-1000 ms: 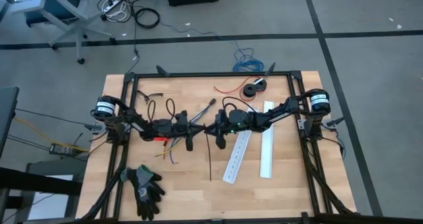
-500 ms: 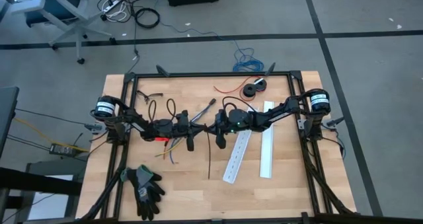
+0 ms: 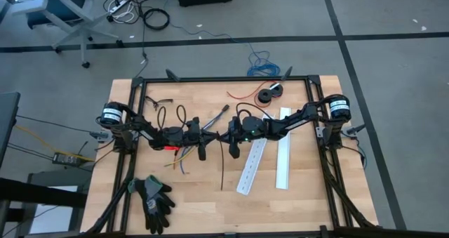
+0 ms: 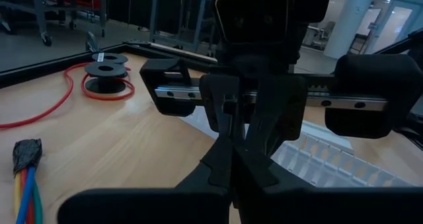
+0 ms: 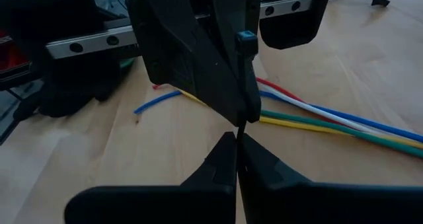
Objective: Ziptie cables
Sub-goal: Wrap the cable wires with the black zip tie
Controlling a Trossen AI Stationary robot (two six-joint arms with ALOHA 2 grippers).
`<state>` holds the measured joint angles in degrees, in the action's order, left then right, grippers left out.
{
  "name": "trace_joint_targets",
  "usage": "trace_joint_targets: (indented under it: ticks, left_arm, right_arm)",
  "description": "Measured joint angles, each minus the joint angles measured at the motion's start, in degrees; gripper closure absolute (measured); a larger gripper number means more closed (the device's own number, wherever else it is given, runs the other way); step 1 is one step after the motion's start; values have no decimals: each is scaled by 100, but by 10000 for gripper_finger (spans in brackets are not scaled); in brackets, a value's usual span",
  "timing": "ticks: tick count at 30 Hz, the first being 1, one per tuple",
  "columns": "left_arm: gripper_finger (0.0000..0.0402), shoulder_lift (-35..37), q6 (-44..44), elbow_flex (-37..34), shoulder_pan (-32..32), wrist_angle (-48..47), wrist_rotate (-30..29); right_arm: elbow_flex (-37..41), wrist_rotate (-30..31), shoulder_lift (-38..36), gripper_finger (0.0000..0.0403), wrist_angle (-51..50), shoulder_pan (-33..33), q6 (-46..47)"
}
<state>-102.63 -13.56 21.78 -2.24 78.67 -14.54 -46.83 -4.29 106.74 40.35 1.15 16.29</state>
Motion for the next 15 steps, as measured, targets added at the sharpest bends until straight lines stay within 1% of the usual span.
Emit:
trace_joint_targets:
  ticks: [15]
  left_arm:
    - [389, -2, 133, 7, 2, 136, -29]
  right_arm:
    - [2, -22, -2, 403, -139, -30, 55]
